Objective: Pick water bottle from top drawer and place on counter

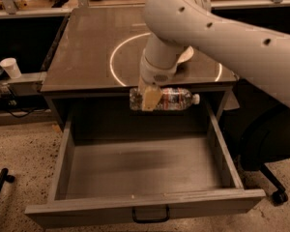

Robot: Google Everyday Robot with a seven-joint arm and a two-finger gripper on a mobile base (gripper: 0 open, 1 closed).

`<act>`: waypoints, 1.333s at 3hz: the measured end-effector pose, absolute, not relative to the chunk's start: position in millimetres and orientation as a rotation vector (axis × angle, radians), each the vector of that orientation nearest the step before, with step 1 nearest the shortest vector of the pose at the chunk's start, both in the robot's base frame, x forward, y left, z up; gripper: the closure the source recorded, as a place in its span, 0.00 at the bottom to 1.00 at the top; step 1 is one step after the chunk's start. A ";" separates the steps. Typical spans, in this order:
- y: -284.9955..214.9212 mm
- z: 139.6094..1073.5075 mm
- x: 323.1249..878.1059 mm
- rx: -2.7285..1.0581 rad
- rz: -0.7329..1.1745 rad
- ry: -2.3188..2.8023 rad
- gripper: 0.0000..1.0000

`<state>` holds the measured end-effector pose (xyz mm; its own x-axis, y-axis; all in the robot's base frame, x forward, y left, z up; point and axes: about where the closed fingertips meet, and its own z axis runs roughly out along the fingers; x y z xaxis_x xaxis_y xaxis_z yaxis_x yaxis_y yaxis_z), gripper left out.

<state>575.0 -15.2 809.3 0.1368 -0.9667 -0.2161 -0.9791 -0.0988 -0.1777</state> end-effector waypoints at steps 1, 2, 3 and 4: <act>23.9 894.1 636.7 -2.205 0.016 1.913 1.00; 33.9 894.1 642.3 -2.200 0.012 1.887 1.00; 69.4 894.7 658.5 -2.203 0.026 1.818 1.00; 118.3 898.3 673.4 -2.239 0.046 1.709 1.00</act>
Offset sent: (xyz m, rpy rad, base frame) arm 0.0716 0.0495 0.1171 -0.1311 0.0605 0.0328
